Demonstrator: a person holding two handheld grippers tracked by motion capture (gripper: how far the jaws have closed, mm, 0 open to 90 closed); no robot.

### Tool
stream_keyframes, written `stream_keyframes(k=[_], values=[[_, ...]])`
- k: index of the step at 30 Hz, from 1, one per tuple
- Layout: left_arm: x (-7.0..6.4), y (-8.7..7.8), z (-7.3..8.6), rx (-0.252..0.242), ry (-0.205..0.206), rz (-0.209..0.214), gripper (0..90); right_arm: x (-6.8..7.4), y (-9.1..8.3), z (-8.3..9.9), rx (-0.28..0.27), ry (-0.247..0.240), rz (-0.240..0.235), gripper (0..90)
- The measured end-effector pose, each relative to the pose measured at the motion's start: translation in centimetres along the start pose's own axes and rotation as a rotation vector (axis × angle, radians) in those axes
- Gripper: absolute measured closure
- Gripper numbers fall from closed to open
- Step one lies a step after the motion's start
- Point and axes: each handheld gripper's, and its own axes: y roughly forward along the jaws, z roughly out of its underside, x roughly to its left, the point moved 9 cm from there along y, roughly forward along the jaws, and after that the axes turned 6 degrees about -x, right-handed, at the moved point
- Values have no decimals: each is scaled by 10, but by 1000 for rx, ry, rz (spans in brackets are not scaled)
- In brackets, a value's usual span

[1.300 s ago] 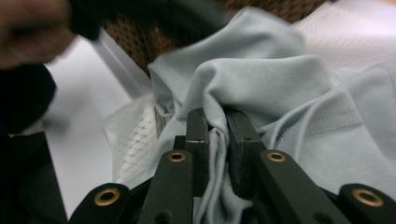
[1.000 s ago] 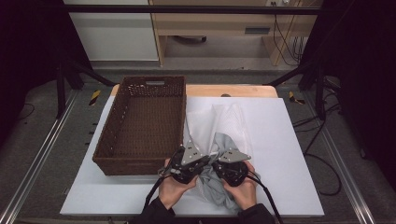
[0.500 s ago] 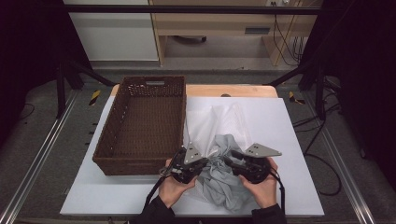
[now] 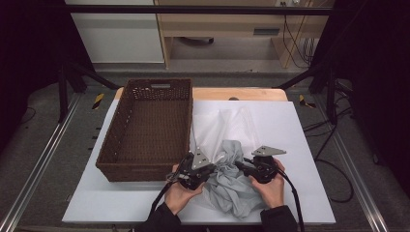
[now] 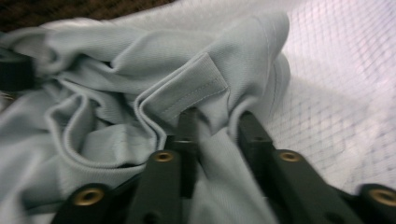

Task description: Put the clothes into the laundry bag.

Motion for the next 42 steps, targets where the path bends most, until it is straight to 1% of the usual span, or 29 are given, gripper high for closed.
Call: stream_keyframes(k=[1, 2, 3, 4, 6, 9, 10, 12, 14, 16, 18, 19, 20, 21, 22, 24, 25, 26, 27, 28, 29, 30, 32, 34, 35, 37, 39, 41, 42], values=[[1, 0, 0, -1, -3, -3, 890, 1, -3, -2, -11, 5, 0, 771], [2, -1, 0, -3, -7, -3, 889, 2, -8, -5, -30, -11, -3, 794], [2, -1, -1, -2, -10, -3, 890, 5, -13, -9, -51, -18, -11, 800], [3, -1, -1, -2, -17, -2, 890, 8, -18, -13, -75, -13, -24, 800], [4, -2, -1, -1, -23, -3, 890, 16, -27, -20, -110, -27, -40, 798], [5, -3, -2, -4, -28, -8, 890, 34, -34, -28, -131, -71, -78, 806], [5, -3, -3, -4, -29, -10, 890, 44, -34, -29, -128, -84, -107, 808], [6, -5, -4, -11, -31, -14, 890, 58, -34, -29, -118, -109, -154, 812], [6, -7, -6, -17, -32, -11, 890, 74, -29, -26, -100, -130, -207, 813], [5, -10, -10, -28, -32, -7, 890, 85, -23, -21, -71, -146, -238, 813], [5, -15, -14, -47, -35, -5, 891, 93, -15, -15, -49, -155, -255, 812], [5, -17, -17, -61, -38, -1, 891, 95, -12, -13, -40, -163, -253, 812], [4, -19, -18, -69, -38, 2, 891, 97, -6, -11, -34, -170, -237, 811], [3, -21, -20, -76, -38, 8, 891, 96, -3, -9, -27, -172, -221, 811], [1, -23, -21, -83, -36, 9, 891, 94, 2, -8, -21, -175, -192, 810], [-3, -25, -23, -90, -22, 18, 891, 82, 11, -7, -35, -186, -94, 809], [-7, -24, -23, -87, -11, 21, 891, 73, 15, -7, -45, -181, -31, 807], [-9, -23, -21, -77, 6, 17, 891, 63, 20, -6, -53, -164, 29, 804], [-11, -21, -20, -71, 13, 17, 891, 54, 24, -4, -63, -139, 71, 800], [-12, -19, -18, -64, 15, 22, 891, 48, 27, -3, -66, -131, 90, 795], [-12, -16, -15, -51, 17, 26, 891, 46, 27, -2, -75, -125, 94, 791], [-13, -14, -13, -44, 15, 28, 891, 45, 27, -2, -82, -110, 80, 781], [-11, -10, -8, -26, 13, 26, 891, 46, 23, -4, -75, -101, 49, 727], [-9, -8, -6, -20, 10, 21, 891, 48, 15, -5, -60, -83, 8, 671], [-8, -8, -6, -19, 8, 17, 891, 48, 9, -7, -51, -86, -8, 651], [-4, -9, -6, -21, 3, 11, 890, 48, -8, -10, -29, -81, -17, 644], [-1, -10, -5, -23, -3, 6, 890, 47, -30, -19, -62, -95, -28, 610], [0, -9, -5, -22, -10, 5, 890, 43, -46, -23, -75, -89, -16, 587], [0, -9, -4, -21, -10, 4, 890, 35, -55, -28, -100, -103, 14, 558]])
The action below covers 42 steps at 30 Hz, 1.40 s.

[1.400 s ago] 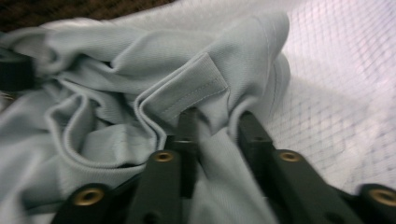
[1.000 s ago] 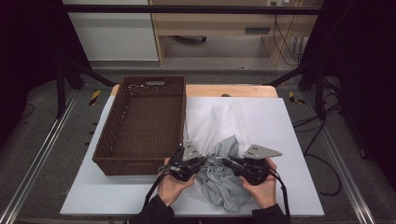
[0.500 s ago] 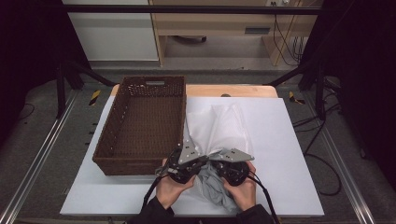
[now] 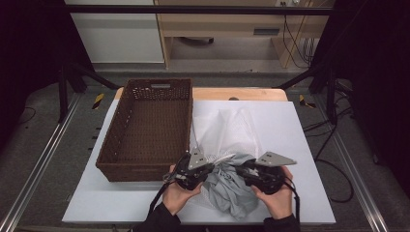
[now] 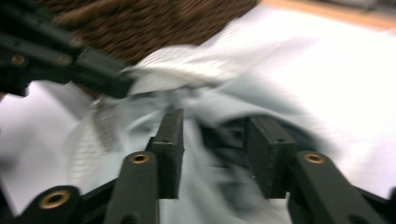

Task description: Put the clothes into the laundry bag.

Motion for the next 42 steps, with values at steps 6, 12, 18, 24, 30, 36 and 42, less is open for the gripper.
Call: stream_keyframes(k=[6, 12, 18, 24, 30, 36, 42], values=[[0, 0, 0, 1, 5, -1, 890, -38, -6, 4, -39, 30, 93, 406], [0, 2, 0, 5, 2, 1, 889, -31, 18, 18, -14, 13, -3, 665], [4, -2, -3, -12, -23, -2, 889, 8, 21, 11, -19, -6, -137, 848], [-5, -13, -15, -51, -8, 14, 889, 38, 52, 20, 51, -75, -125, 845], [-10, -13, -9, -29, 11, 18, 889, -3, 81, 28, 35, -74, 133, 842], [-7, -3, 4, 4, 5, 14, 889, -4, 69, 27, 17, -9, 83, 747], [-8, 2, 9, 11, -3, 23, 888, 8, 39, 21, 36, 9, -32, 510]])
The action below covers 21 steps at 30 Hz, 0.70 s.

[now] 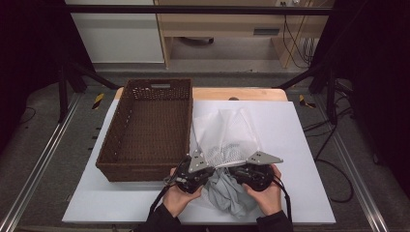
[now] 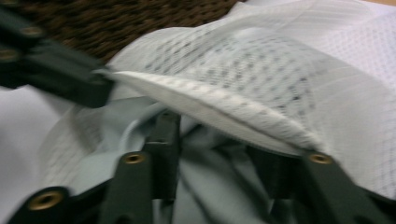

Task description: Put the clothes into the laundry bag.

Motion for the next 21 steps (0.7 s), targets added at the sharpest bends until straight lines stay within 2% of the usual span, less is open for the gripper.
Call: stream_keyframes(k=[2, 3, 5, 7, 9, 13, 16, 20, 21], values=[[-1, 0, 0, 0, 11, -8, 888, 8, -3, 3, 19, -19, -32, 384], [-1, 0, 0, 0, 14, -12, 888, 11, -3, 6, 35, -34, -39, 352], [1, -1, -1, -9, 7, -16, 888, 15, 1, 10, 54, -64, -42, 320], [2, -2, -2, -15, 2, -16, 888, 17, 10, 19, 103, -63, -51, 312], [2, -3, -3, -18, -1, -14, 888, 18, 21, 28, 133, -65, -51, 355], [-1, -4, -5, -23, 7, -11, 889, 12, 27, 27, 126, -11, -15, 666], [-2, -7, -7, -33, 4, -7, 889, 5, 28, 18, 92, 10, 50, 720], [-5, -12, -10, -43, 10, -1, 889, -11, 30, 3, 9, 42, 171, 728], [-6, -13, -10, -40, 16, 3, 889, -15, 31, 2, 3, 51, 192, 727]])
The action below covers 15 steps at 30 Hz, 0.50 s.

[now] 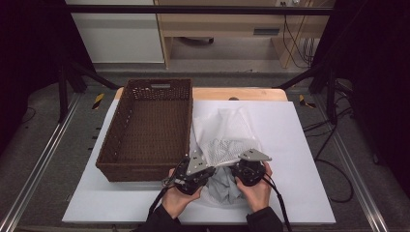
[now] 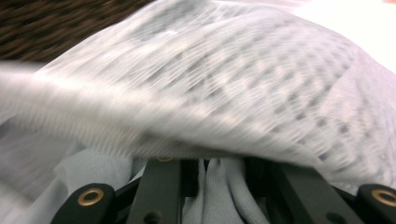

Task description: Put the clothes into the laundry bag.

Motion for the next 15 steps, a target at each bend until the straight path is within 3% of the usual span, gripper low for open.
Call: stream_keyframes(k=[2, 6, 10, 13, 15], values=[[-1, 2, 1, 9, 1, 4, 889, -7, 7, 0, -3, -3, 58, 716], [0, 11, 12, 43, 0, 3, 889, -7, 14, 6, 32, -27, 42, 627], [1, 16, 15, 52, 0, -2, 889, 1, -2, 1, 12, -27, -60, 372], [2, 16, 15, 47, -2, -7, 889, 9, -16, 2, 25, -32, -139, 266], [3, 16, 15, 44, -3, -10, 889, 14, -22, 6, 36, -64, -176, 185]])
